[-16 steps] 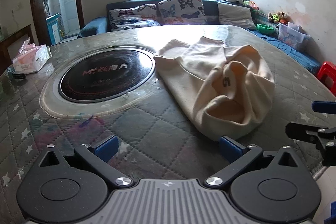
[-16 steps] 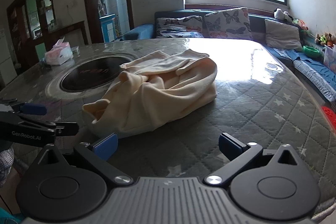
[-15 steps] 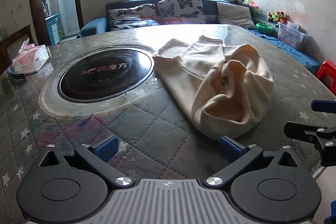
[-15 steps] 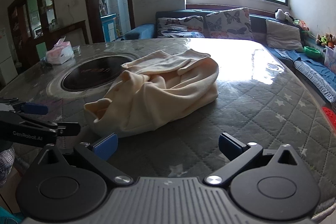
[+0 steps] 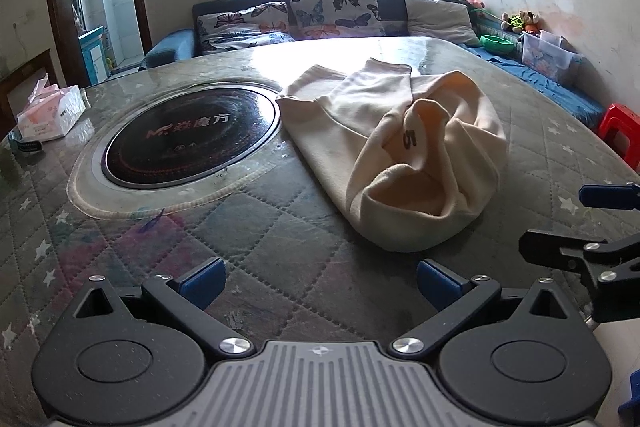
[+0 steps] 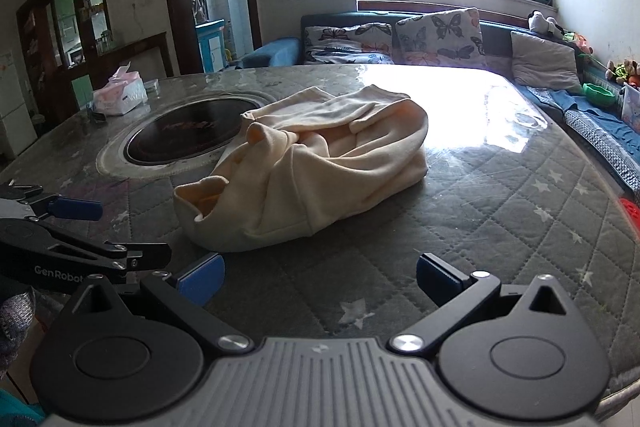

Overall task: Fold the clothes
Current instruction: 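Approach the crumpled cream sweatshirt with both open grippers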

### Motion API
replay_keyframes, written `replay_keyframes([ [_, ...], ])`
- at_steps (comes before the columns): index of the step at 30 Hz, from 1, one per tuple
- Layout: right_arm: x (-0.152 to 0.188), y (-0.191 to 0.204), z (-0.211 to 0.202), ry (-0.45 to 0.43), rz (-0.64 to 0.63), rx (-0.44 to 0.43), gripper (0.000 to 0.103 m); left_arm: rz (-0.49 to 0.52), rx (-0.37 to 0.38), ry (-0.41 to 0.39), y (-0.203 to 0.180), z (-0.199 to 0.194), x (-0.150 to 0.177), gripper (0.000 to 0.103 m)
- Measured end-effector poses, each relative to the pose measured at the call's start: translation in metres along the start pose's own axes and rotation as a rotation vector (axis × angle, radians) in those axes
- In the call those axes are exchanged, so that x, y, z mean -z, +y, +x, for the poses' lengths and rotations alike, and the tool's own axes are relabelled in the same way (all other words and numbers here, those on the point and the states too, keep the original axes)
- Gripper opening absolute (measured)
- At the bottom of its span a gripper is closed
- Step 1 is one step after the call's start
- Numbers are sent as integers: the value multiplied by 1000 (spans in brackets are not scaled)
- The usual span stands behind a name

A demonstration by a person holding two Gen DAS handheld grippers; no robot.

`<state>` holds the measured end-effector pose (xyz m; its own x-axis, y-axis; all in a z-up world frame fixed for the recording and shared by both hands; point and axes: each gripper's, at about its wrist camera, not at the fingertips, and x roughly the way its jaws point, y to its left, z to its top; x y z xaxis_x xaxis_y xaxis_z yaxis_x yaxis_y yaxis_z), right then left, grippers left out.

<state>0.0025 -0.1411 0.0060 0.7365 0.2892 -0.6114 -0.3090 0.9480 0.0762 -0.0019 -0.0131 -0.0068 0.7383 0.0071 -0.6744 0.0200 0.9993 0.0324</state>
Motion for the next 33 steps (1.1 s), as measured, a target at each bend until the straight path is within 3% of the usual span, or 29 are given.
replay_keyframes([
  [33,-10,3,19,60,6,15,103,-30,18,55,3,9,-8,103],
])
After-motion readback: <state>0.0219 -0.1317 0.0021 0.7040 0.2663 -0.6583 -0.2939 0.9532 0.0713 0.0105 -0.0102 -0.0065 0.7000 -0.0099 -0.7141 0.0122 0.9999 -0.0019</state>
